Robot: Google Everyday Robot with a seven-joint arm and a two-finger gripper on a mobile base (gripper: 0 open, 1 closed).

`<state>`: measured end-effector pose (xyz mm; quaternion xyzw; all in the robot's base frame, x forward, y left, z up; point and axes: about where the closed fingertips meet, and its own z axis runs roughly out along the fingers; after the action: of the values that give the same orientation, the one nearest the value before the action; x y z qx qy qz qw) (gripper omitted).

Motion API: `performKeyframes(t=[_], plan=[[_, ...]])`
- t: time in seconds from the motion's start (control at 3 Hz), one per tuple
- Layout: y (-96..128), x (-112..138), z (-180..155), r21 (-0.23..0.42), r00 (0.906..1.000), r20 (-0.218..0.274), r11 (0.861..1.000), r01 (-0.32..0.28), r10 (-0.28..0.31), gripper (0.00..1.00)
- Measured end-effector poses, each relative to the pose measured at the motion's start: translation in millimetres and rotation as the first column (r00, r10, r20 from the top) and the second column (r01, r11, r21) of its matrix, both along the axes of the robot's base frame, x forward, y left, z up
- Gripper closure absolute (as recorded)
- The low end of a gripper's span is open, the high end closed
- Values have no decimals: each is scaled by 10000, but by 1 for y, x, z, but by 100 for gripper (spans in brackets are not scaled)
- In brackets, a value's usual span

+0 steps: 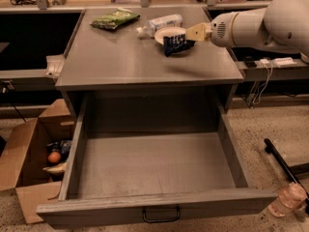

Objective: Pick rxbar blueberry from top drawer and place on counter

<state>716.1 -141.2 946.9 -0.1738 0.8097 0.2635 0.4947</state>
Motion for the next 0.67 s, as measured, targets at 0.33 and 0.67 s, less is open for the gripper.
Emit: performKeyframes(t=[0.33,0.67], plan=[[0,0,0,0,10000,0,10000,0,0,14],[0,0,0,0,10000,0,10000,-1,1,0]])
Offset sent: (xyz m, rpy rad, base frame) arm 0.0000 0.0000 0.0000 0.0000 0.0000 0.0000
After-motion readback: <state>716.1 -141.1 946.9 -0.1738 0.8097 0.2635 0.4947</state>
